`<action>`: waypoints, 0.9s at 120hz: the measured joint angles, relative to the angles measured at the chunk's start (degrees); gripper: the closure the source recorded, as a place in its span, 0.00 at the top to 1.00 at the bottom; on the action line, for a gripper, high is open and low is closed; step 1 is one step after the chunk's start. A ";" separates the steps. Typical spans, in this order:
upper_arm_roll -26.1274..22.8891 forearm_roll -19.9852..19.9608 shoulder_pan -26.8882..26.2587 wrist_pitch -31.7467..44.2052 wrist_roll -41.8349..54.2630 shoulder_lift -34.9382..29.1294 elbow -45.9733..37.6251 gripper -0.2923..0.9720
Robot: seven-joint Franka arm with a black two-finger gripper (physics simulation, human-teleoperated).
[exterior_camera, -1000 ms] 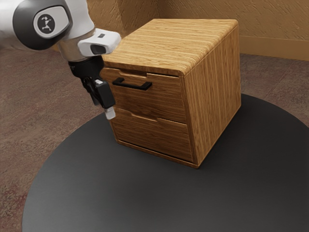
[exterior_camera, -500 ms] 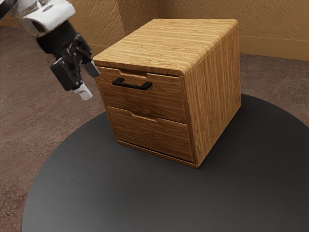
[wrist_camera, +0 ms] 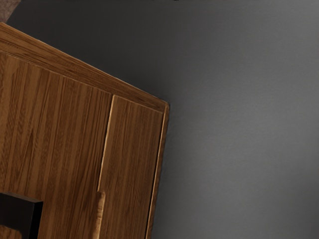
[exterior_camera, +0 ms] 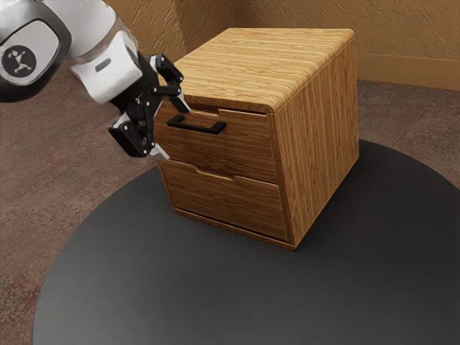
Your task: Pull the drawer handle with one arm to open the drawer
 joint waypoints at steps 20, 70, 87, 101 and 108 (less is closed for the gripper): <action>0.44 0.00 0.49 5.28 2.88 2.63 0.11 0.77; 2.16 -0.47 0.56 9.60 7.35 6.44 2.36 0.77; 2.18 -1.08 0.66 9.89 8.26 7.85 2.34 0.77; 2.24 -1.13 1.02 10.03 8.57 8.79 2.40 0.77; 2.26 -1.12 1.75 10.07 8.69 9.05 2.41 0.77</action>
